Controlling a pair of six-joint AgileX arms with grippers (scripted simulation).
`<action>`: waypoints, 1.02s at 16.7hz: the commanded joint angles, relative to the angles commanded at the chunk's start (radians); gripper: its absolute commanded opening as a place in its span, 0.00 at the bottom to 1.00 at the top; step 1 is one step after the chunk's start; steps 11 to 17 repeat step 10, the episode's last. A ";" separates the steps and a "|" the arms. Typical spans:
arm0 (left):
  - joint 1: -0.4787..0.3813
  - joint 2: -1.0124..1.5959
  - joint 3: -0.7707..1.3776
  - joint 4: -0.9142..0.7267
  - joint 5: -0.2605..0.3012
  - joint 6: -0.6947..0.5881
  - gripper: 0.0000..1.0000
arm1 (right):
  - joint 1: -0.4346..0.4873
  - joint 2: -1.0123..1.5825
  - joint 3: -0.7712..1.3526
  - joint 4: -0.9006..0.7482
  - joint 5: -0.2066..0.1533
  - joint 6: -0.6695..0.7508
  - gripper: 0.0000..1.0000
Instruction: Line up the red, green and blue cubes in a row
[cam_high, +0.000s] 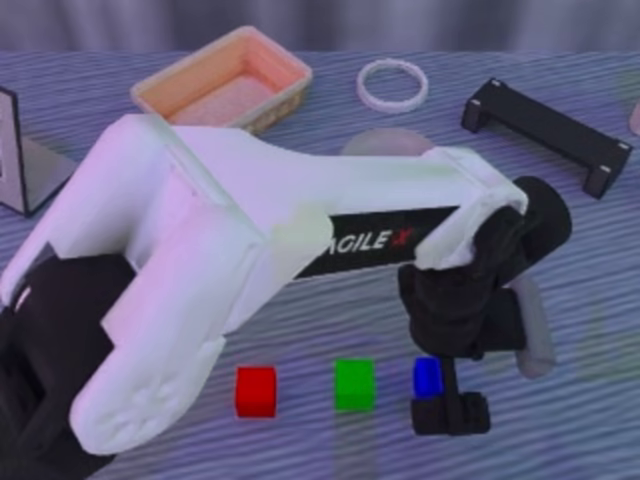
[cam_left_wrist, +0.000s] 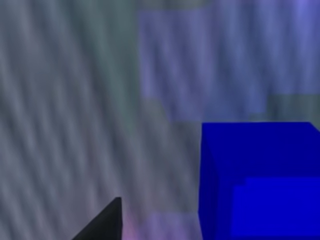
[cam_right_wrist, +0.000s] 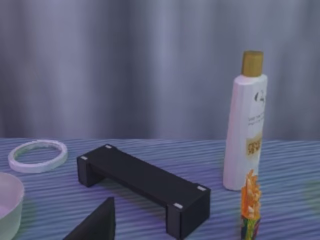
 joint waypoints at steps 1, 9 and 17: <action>0.000 0.000 0.003 -0.003 0.000 0.000 1.00 | 0.000 0.000 0.000 0.000 0.000 0.000 1.00; 0.022 -0.067 0.164 -0.232 -0.001 0.002 1.00 | 0.000 0.000 0.000 0.000 0.000 0.000 1.00; 0.022 -0.068 0.166 -0.234 -0.001 0.002 1.00 | 0.000 0.000 0.000 0.000 0.000 0.000 1.00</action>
